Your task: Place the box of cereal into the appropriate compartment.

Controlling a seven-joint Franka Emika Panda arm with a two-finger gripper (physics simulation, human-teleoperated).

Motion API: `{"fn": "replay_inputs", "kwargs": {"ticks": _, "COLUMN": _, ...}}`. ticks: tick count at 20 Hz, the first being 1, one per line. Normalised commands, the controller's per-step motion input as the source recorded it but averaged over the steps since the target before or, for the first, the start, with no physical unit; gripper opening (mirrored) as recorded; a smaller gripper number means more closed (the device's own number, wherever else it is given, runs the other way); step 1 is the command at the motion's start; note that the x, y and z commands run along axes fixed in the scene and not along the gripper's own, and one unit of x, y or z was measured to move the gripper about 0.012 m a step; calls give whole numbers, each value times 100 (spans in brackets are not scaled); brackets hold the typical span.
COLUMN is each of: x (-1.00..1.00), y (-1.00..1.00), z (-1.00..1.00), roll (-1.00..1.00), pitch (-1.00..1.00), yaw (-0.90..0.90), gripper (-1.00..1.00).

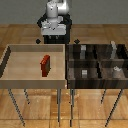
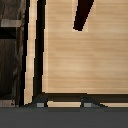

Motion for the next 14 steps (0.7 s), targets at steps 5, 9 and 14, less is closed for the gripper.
{"fn": "replay_inputs", "kwargs": {"ticks": 5, "x": 0, "y": 0, "z": 0, "roll": 0, "pitch": 0, "yaw": 0, "gripper": 100}}
{"fn": "replay_inputs", "kwargs": {"ticks": 9, "x": 0, "y": 0, "z": 0, "roll": 0, "pitch": 0, "yaw": 0, "gripper": 100}}
{"fn": "replay_inputs", "kwargs": {"ticks": 14, "x": 40, "y": 0, "z": 0, "roll": 0, "pitch": 0, "yaw": 0, "gripper": 100}}
